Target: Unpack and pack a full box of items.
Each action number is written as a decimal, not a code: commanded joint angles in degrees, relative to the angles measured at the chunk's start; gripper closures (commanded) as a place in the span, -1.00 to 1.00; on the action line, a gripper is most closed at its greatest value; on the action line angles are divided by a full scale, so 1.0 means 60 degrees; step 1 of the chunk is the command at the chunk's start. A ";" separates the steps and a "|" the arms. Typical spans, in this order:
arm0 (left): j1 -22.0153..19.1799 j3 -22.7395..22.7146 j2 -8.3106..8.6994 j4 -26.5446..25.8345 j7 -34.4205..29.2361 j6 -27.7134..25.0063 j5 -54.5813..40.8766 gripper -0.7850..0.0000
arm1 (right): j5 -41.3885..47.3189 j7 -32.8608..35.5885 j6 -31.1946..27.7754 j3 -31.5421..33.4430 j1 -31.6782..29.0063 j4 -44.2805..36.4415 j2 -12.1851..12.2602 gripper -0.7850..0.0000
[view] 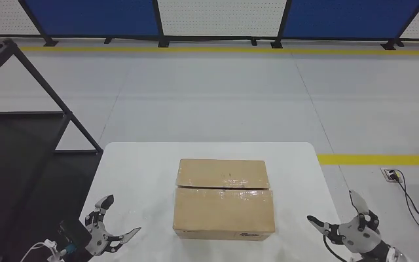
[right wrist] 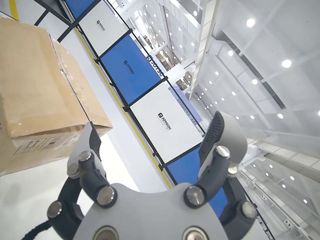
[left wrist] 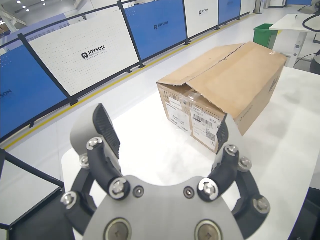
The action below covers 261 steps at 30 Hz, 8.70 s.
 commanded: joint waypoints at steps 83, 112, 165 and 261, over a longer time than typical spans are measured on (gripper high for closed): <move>-0.2648 0.1424 0.1232 0.2492 0.3806 -0.2470 0.1966 -1.00 | -0.8396 -0.3531 0.3707 -0.3814 0.6132 0.2774 0.0843 -1.00; -0.3022 0.2025 0.1633 0.3085 0.2982 -0.2494 0.0863 -1.00 | -0.6325 -0.5074 0.2458 -0.4141 0.7250 0.4987 0.1116 -1.00; -0.2741 0.1989 0.1646 0.2742 0.2530 -0.2120 0.0481 -1.00 | -0.2500 -0.6310 0.3617 -0.6981 0.9063 0.7309 0.0955 -1.00; -0.2725 0.3771 0.1547 0.0767 0.1923 -0.1767 0.1970 -1.00 | 0.2230 -0.3943 -0.2727 -1.5259 1.2250 0.3976 0.4307 -1.00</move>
